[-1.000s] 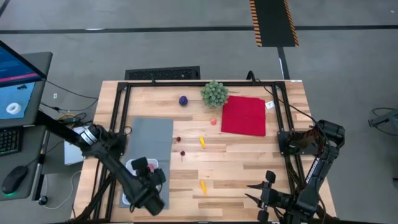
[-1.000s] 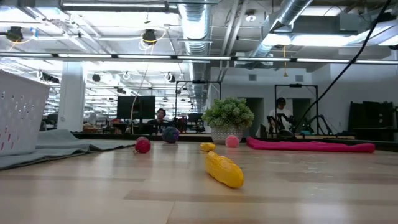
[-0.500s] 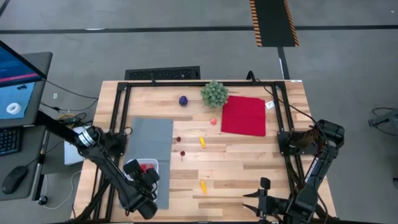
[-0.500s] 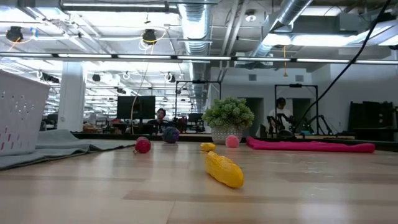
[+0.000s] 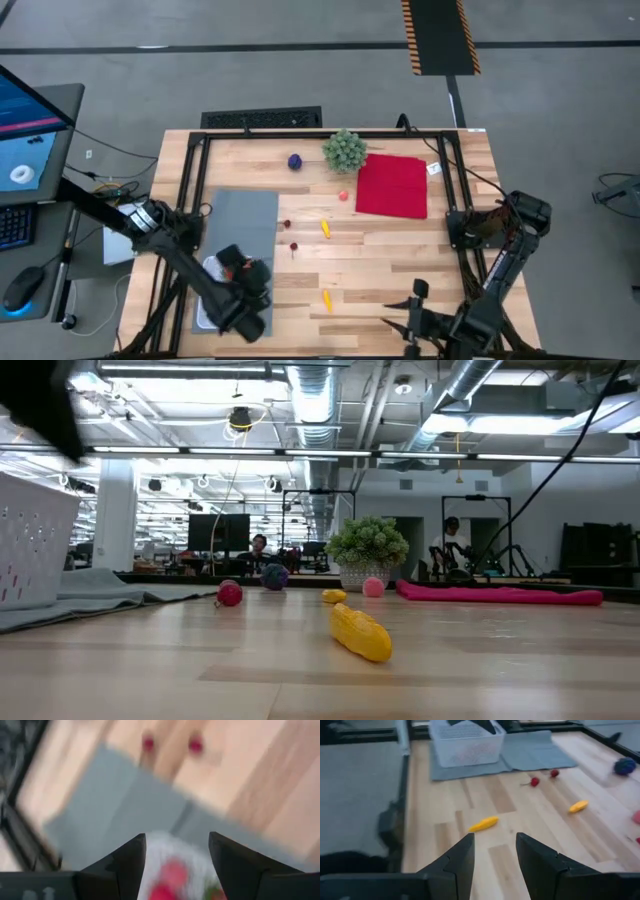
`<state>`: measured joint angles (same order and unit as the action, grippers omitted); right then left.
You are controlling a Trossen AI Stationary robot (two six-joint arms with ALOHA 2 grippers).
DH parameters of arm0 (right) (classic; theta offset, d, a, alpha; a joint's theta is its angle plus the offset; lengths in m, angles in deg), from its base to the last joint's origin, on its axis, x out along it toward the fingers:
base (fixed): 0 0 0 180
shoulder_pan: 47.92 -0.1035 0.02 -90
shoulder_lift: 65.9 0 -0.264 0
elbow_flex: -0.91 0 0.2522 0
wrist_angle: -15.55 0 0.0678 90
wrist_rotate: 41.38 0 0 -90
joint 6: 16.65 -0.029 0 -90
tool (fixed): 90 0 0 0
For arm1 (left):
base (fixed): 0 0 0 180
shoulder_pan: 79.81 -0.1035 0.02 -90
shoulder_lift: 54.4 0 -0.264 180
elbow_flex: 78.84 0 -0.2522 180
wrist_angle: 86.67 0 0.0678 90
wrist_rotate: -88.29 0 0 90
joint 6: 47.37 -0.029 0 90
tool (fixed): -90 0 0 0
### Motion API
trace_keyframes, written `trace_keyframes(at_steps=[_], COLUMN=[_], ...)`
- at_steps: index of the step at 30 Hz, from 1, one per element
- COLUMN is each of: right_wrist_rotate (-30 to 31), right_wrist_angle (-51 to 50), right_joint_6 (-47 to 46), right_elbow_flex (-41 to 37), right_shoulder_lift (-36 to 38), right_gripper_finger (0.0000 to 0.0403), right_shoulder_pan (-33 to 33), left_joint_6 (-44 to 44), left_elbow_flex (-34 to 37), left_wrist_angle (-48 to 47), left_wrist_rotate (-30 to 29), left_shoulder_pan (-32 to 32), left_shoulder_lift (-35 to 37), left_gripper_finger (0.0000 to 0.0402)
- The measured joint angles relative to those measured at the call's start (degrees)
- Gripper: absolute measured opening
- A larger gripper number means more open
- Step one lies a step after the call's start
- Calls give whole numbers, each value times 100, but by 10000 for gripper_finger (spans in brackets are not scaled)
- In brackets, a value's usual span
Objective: Pick and placing Produce into tupperware
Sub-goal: Put the yellow corn into the white basket
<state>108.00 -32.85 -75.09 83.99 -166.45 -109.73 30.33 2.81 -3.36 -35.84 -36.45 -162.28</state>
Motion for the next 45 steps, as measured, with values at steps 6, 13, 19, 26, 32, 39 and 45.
trace_keyframes(at_steps=[6, 13, 19, 26, 32, 39, 45], right_wrist_rotate=[-242, 220, 657, 674, 496, -1074, -3112], right_wrist_angle=[17, 13, -159, -522, -1465, -1064, 370], right_joint_6=[444, 1107, 1190, 1181, 518, 1157, 2076], right_elbow_flex=[0, 0, 0, 0, -4, 0, 0], right_shoulder_lift=[0, 15, 15, 49, 300, 393, 387], right_gripper_finger=[169, 169, 169, 169, 169, 167, 153], right_shoulder_pan=[467, 514, 495, 633, 1280, 2605, 3868], left_joint_6=[-2610, -4005, -4648, -5190, -5996, -6425, -6602], left_elbow_flex=[-218, 93, 1737, 4149, 5893, 6536, 6541], left_wrist_angle=[2323, 3486, 5261, 8216, 10969, 12228, 11782], left_wrist_rotate=[-1075, -888, 24, 1128, 696, 312, -697], left_shoulder_pan=[-316, -558, -1264, -1941, -1885, -1875, -1885], left_shoulder_lift=[168, 1061, 2277, 4169, 5585, 6114, 6105], left_gripper_finger=[209, 175, 134, 92, 72, 73, 73])
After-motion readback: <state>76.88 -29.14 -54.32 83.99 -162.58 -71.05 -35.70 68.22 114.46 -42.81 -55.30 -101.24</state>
